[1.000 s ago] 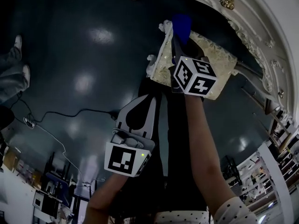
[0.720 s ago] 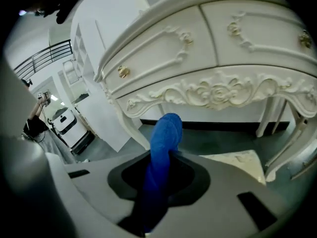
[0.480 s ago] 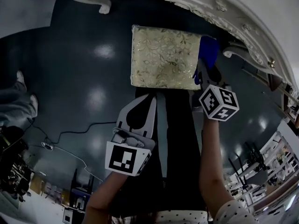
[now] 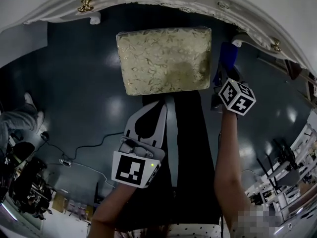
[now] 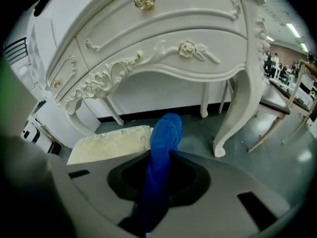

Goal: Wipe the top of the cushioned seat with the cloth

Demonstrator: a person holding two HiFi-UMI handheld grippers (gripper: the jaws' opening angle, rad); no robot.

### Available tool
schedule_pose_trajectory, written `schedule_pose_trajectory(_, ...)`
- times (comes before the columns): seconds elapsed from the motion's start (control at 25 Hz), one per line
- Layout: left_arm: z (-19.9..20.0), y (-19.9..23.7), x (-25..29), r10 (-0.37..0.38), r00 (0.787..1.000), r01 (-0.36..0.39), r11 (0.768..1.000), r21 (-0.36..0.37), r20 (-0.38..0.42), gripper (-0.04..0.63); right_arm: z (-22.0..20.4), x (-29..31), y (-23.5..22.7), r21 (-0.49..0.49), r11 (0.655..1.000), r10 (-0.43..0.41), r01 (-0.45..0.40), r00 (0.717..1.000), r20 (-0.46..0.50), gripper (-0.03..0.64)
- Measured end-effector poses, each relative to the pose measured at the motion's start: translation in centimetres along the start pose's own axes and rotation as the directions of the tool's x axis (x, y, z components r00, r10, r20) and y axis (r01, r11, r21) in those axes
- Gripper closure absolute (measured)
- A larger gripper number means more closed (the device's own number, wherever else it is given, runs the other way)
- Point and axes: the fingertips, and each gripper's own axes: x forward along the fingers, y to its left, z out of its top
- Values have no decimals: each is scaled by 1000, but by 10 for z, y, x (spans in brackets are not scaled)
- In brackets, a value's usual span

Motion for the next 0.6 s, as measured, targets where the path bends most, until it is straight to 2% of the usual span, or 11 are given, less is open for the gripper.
schedule_pose_trajectory(0.32,-5,-14,20,-17,999,17,1000,11,-39,598,-33,31,11,41,999,38,-35,995,-91,528)
schedule_pose_trajectory(0.6,-6,-20,26,-31,998,32,999,20,-51,598,-30,32,25,-11,999,39,-40,993,-109,528)
